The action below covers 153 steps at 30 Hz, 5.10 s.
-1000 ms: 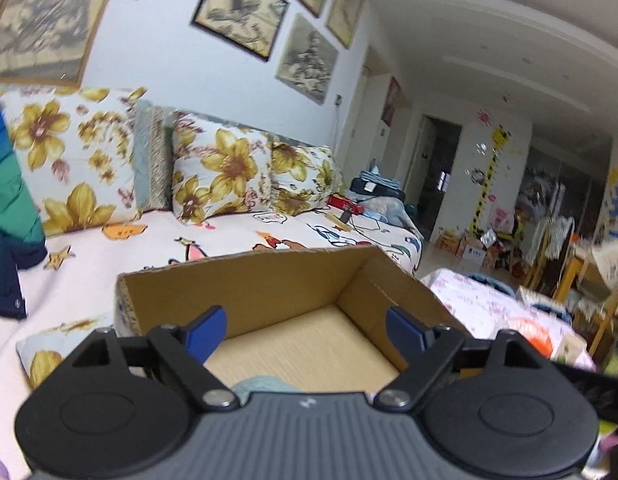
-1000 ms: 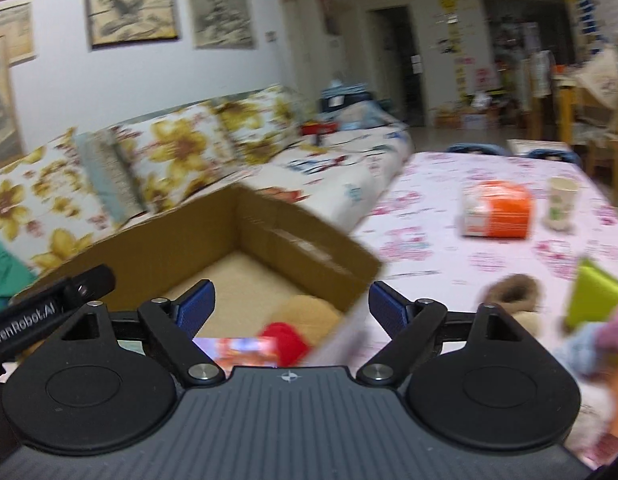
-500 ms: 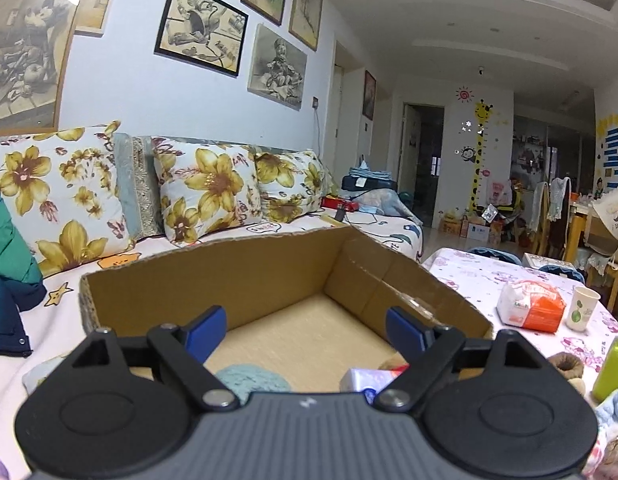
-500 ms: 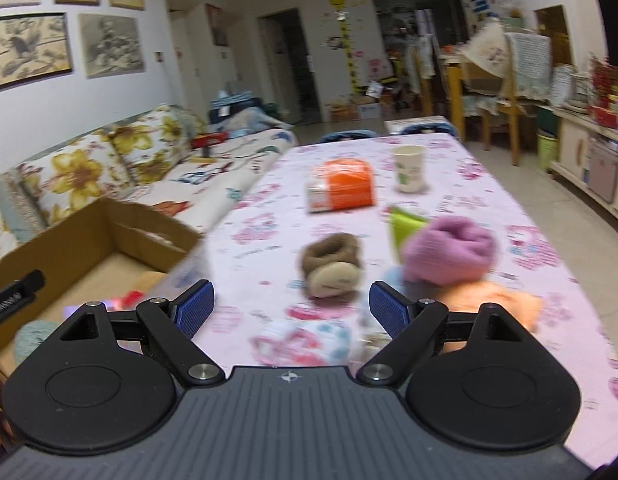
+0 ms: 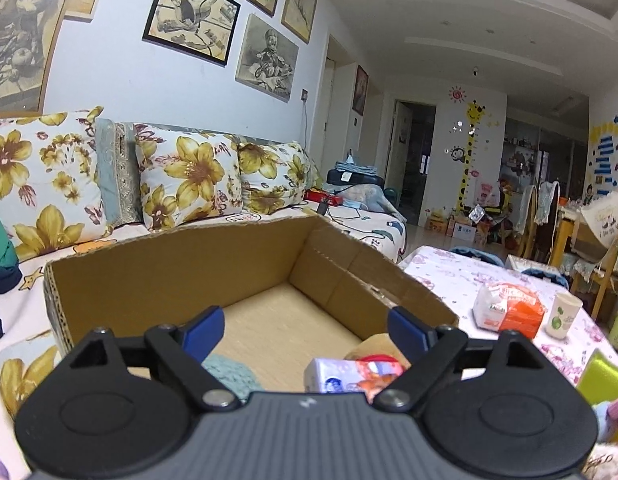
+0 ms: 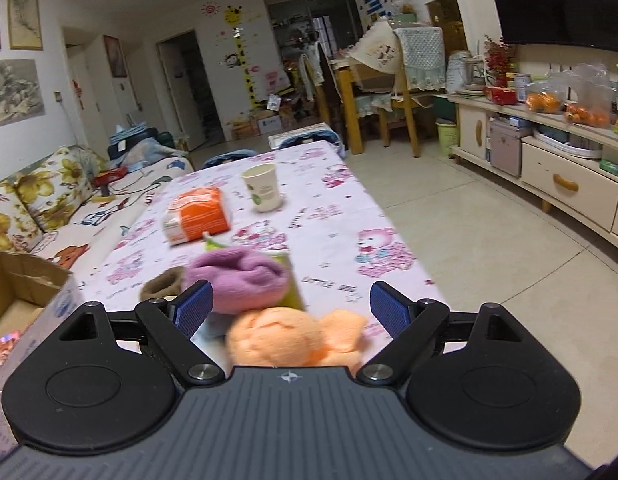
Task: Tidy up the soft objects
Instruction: 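Move the right tool toward the orange towel roll, then grasp the white fluffy roll with the left tool, then grasp the orange towel roll with right while left lifts the white fluffy roll, then drop the orange towel roll into the box with right while left drops the white roll in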
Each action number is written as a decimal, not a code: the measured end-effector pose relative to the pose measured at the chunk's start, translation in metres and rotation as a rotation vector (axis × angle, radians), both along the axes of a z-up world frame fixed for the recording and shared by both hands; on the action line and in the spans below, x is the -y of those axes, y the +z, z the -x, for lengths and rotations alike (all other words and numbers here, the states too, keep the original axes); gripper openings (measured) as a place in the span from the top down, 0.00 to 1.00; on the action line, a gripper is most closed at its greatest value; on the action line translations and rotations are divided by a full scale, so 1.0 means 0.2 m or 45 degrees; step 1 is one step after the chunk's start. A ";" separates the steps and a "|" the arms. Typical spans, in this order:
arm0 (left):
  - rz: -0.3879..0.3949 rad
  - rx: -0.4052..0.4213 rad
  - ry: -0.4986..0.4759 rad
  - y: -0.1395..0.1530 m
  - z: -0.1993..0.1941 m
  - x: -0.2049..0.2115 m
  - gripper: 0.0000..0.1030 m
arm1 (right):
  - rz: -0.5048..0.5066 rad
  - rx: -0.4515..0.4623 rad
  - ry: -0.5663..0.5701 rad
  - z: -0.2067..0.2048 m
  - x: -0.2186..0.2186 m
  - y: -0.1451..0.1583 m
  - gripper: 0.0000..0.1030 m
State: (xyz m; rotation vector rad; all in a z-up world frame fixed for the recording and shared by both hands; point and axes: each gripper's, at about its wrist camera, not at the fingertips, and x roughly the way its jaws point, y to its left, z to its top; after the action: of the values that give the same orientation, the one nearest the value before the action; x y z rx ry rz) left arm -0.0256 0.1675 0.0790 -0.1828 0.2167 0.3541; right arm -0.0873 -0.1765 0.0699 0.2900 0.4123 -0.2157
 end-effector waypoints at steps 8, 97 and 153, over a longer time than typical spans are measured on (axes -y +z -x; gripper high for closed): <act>-0.103 0.112 -0.072 0.03 0.07 0.11 0.08 | -0.009 -0.060 0.020 0.00 0.08 -0.07 0.00; 0.005 -0.485 -1.298 -0.34 -0.01 0.77 0.59 | -0.209 -0.309 0.505 -0.28 0.09 -0.21 0.18; 0.322 0.110 -0.516 0.09 0.08 -0.07 0.58 | -0.863 0.052 0.815 -0.39 -0.47 -0.01 0.19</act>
State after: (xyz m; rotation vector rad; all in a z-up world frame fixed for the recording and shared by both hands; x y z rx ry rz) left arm -0.0410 0.1823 0.0969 -0.3955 0.2075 -0.0852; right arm -0.0085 -0.0830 0.0685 0.8039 0.5095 0.5716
